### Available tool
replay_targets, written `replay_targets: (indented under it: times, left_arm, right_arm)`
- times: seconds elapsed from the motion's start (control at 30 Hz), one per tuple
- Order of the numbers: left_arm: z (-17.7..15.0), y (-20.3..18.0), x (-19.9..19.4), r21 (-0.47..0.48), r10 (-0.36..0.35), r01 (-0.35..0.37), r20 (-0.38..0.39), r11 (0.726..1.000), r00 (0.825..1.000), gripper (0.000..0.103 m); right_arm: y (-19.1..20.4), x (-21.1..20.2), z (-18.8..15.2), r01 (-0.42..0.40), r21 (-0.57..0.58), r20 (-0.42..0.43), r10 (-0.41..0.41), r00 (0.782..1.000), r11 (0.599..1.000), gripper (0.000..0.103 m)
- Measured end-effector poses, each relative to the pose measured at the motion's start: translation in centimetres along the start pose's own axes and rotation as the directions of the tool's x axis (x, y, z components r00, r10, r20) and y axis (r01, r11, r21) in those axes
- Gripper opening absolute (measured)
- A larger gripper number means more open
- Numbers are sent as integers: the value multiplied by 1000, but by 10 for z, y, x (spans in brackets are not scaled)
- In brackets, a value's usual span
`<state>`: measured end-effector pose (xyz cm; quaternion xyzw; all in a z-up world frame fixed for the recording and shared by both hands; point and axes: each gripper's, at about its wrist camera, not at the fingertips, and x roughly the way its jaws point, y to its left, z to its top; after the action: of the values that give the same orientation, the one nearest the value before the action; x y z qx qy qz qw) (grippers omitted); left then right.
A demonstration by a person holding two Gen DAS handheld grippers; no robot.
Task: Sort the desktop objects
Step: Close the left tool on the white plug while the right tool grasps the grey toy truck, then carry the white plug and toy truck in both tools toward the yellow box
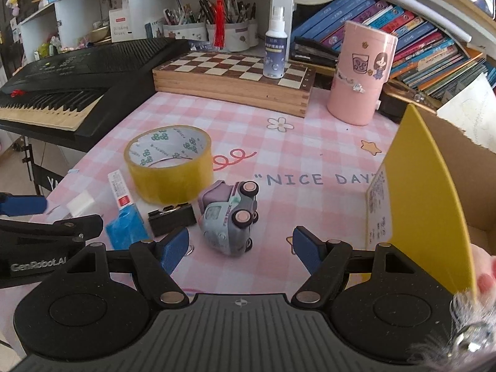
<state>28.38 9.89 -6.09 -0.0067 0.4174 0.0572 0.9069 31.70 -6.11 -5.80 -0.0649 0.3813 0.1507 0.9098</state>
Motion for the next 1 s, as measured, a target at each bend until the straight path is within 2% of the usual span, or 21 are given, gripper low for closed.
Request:
replay_targets:
  times: [0.17, 0.23, 0.4, 0.43, 0.53, 0.57, 0.6, 0.7, 1.0]
  left_arm:
    - [5, 1, 15, 7, -4, 4, -17, 1000, 1000, 54]
    - [6, 1, 21, 11, -6, 6, -31, 1000, 999, 45]
    - [8, 3, 22, 7, -21, 21, -32, 1000, 999, 32]
    - [8, 2, 22, 7, -25, 25, -33, 1000, 999, 32]
    - [6, 3, 20, 5, -35, 35, -36, 999, 999, 32]
    - [6, 3, 20, -4, -41, 41, -38, 999, 998, 32]
    - [6, 5, 18, -20, -52, 51, -40, 999, 998, 32]
    - [5, 7, 10, -48, -69, 67, -27, 997, 997, 32]
    - [-2, 7, -36, -39, -131, 133, 50, 990, 990, 32]
  right_arm:
    - [0, 13, 5, -14, -6, -9, 14, 1000, 1000, 72]
    - [1, 18, 7, -19, -10, -10, 19, 1000, 1000, 72]
    - [2, 30, 11, -20, -17, -19, 20, 1000, 1000, 71]
    - [2, 32, 11, -18, -19, -20, 18, 1000, 1000, 70]
    - [1, 36, 11, -28, -17, -35, 27, 999, 999, 55]
    - [0, 36, 11, -40, -13, -40, 40, 998, 999, 44]
    - [1, 35, 10, -39, -16, -42, 38, 998, 999, 42]
    - [2, 31, 9, -46, -24, -37, 45, 998, 999, 42]
    - [-1, -12, 0, -44, -10, 20, 44, 999, 999, 42]
